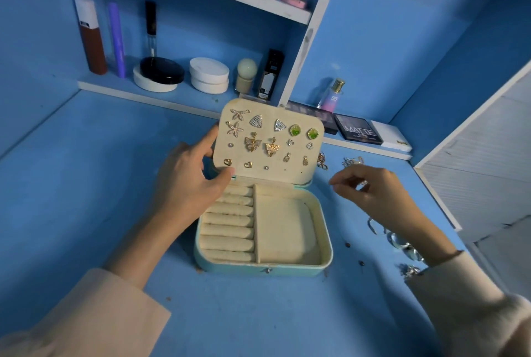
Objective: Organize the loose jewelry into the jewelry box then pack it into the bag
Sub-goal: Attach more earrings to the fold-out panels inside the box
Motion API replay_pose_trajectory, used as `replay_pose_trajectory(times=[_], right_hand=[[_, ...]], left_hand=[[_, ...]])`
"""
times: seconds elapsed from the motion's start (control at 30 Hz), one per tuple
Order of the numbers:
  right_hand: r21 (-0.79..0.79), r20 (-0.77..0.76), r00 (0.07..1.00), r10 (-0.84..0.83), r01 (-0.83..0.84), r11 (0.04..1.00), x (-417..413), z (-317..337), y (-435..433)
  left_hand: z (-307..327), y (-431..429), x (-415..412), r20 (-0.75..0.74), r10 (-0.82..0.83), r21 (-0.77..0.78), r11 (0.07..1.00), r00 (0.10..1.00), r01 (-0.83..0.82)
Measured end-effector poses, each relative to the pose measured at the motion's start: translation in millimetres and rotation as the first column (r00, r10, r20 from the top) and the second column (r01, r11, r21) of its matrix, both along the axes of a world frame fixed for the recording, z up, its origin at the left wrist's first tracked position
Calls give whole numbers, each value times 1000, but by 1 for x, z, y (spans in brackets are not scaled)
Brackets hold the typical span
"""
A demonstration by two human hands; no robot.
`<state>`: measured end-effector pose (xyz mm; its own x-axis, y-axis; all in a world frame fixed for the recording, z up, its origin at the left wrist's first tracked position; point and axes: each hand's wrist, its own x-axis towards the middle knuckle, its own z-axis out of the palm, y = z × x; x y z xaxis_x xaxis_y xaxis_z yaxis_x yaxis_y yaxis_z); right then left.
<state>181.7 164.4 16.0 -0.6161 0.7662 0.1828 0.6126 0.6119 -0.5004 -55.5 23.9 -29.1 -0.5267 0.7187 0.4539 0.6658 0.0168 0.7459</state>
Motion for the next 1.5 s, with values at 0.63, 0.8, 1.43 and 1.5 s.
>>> replay_pose_trajectory(times=[0.63,0.8,1.43,1.5], right_hand=[[-78,242,968,61,-43,996,13,-12,-8],[-69,210,976,61,-48,996,16,-12,-8],[45,216,972,97,-109,993,25,-12,-5],[31,225,971,86,-95,995,25,-11,-6]], left_hand=[[0,-1,0,6,-4,-23,1000,1000,4],[1,-1,0,1,-16,-18,1000,1000,16],[-1,0,-2,-13,-6,-34,999,1000,5],[-1,0,-1,-13,-3,-32,999,1000,2]])
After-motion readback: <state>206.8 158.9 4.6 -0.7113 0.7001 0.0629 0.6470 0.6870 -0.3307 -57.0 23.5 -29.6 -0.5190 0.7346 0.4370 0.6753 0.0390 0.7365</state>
